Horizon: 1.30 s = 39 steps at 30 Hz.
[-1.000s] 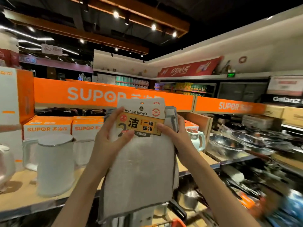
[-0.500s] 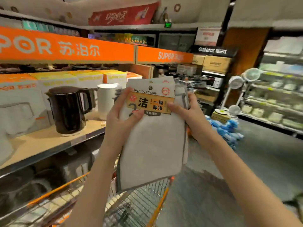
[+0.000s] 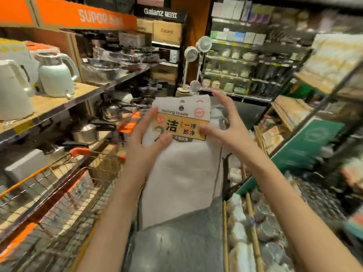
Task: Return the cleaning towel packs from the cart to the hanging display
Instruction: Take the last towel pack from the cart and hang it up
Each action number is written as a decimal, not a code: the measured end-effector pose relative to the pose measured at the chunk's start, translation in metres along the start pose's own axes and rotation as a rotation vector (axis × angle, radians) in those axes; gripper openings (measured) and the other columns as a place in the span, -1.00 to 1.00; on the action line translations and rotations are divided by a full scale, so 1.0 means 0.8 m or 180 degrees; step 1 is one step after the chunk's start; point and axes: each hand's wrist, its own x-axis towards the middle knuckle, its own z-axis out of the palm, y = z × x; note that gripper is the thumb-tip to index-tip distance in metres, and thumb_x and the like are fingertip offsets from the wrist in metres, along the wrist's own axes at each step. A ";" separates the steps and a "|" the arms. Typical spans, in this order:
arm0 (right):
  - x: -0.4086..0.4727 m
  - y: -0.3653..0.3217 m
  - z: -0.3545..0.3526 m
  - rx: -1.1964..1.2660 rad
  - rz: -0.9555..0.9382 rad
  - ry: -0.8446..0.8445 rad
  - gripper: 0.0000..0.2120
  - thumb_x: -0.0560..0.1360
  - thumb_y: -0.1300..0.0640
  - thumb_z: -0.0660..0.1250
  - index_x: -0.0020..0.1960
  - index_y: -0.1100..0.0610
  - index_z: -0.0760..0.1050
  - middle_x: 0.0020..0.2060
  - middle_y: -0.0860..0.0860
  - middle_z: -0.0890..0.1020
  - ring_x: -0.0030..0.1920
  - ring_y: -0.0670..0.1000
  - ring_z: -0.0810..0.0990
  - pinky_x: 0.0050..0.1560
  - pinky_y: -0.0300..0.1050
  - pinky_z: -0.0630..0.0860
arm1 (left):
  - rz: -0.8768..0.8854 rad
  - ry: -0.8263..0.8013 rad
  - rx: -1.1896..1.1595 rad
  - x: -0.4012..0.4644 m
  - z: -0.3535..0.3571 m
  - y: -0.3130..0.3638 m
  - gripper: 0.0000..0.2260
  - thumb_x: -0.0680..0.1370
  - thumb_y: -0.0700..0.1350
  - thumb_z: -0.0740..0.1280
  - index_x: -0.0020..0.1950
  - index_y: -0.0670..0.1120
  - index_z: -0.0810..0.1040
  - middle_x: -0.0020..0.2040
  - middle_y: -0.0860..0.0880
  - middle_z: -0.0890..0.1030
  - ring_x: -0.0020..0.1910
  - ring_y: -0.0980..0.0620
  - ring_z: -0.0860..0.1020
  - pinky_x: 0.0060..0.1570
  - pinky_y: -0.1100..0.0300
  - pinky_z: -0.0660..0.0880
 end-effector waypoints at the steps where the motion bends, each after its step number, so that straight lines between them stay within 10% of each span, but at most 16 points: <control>1: -0.024 0.002 -0.020 -0.0214 0.0066 0.0078 -0.31 0.39 0.18 0.48 0.37 -0.16 0.23 0.33 -0.09 0.30 0.31 -0.29 0.33 0.31 -0.27 0.37 | -0.0019 -0.0120 -0.0091 -0.016 0.022 -0.001 -0.46 0.42 -0.25 0.47 0.24 0.27 0.50 0.12 0.30 0.60 0.10 0.27 0.58 0.01 0.36 0.53; 5: -0.124 0.003 -0.099 -0.0818 0.0471 0.0510 -0.30 0.39 0.17 0.48 0.42 -0.05 0.25 0.42 -0.03 0.23 0.44 -0.08 0.20 0.47 -0.02 0.17 | -0.0160 -0.0625 -0.0394 -0.080 0.113 -0.002 -0.46 0.41 -0.32 0.46 0.22 0.21 0.50 0.14 0.19 0.60 0.11 0.27 0.57 0.03 0.42 0.48; 11: -0.271 -0.018 -0.203 -0.1223 0.0955 0.1218 -0.39 0.34 0.19 0.51 0.33 -0.06 0.39 0.44 -0.02 0.18 0.36 -0.30 0.12 0.18 -0.70 0.01 | -0.0370 -0.1579 -0.0829 -0.164 0.238 0.007 -0.47 0.41 -0.35 0.44 0.27 0.11 0.50 0.13 0.15 0.63 0.08 0.24 0.59 -0.05 0.43 0.48; 21: -0.459 -0.072 -0.307 -0.1657 0.1835 0.2853 -0.47 0.23 0.23 0.58 0.02 0.05 0.32 0.26 0.07 0.39 0.27 0.00 0.39 0.26 -0.22 0.32 | -0.0747 -0.3094 -0.1587 -0.281 0.413 0.019 -0.46 0.40 -0.33 0.46 0.30 0.10 0.50 0.15 0.32 0.58 0.13 0.33 0.54 -0.06 0.44 0.49; 28: -0.527 -0.095 -0.311 -0.2122 0.2197 0.3648 -0.62 0.28 0.13 0.56 -0.10 -0.14 0.42 0.32 -0.10 0.25 0.29 -0.21 0.24 0.03 -0.74 0.08 | -0.1272 -0.3597 -0.1904 -0.332 0.483 0.018 -0.47 0.41 -0.33 0.44 0.29 0.11 0.50 0.09 0.17 0.65 0.02 0.30 0.60 -0.13 0.43 0.50; 39: -0.560 -0.083 -0.305 -0.1590 0.2093 0.4790 -0.77 0.36 0.19 0.50 -0.09 0.13 0.48 0.01 -0.04 0.65 0.04 0.01 0.62 0.02 -0.06 0.59 | -0.1068 -0.4575 -0.1863 -0.359 0.534 0.012 -0.39 0.40 -0.14 0.49 0.36 0.25 0.38 0.08 0.31 0.61 0.04 0.32 0.58 -0.13 0.48 0.47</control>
